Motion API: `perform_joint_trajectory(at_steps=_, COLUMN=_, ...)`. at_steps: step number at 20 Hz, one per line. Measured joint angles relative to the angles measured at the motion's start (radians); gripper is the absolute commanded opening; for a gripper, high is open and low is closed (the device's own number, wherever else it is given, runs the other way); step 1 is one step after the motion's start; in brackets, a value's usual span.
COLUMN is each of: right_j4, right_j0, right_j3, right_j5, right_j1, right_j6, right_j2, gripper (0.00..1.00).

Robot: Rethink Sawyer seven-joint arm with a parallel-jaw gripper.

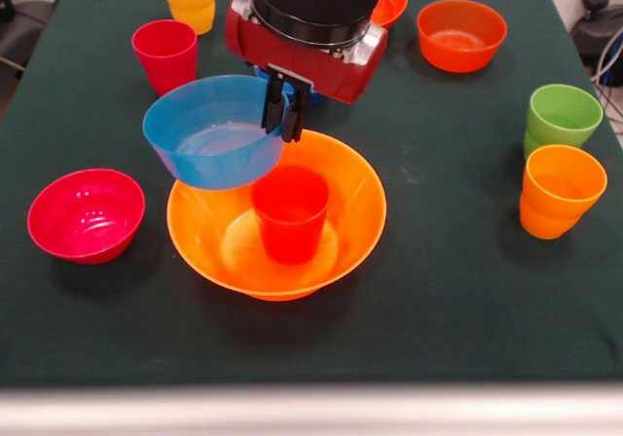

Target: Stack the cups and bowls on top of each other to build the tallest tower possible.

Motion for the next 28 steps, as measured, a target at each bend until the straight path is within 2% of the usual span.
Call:
perform_joint_trajectory(at_steps=12, right_j4=0.000, right_j0=0.007, right_j3=0.000, right_j5=0.000, right_j1=0.004, right_j6=0.000, right_j2=-0.008, gripper=0.00)
perform_joint_trajectory(at_steps=28, right_j4=0.003, right_j0=0.048, right_j3=-0.024, right_j5=0.001, right_j1=0.022, right_j6=0.000, right_j2=-0.040, gripper=0.00)
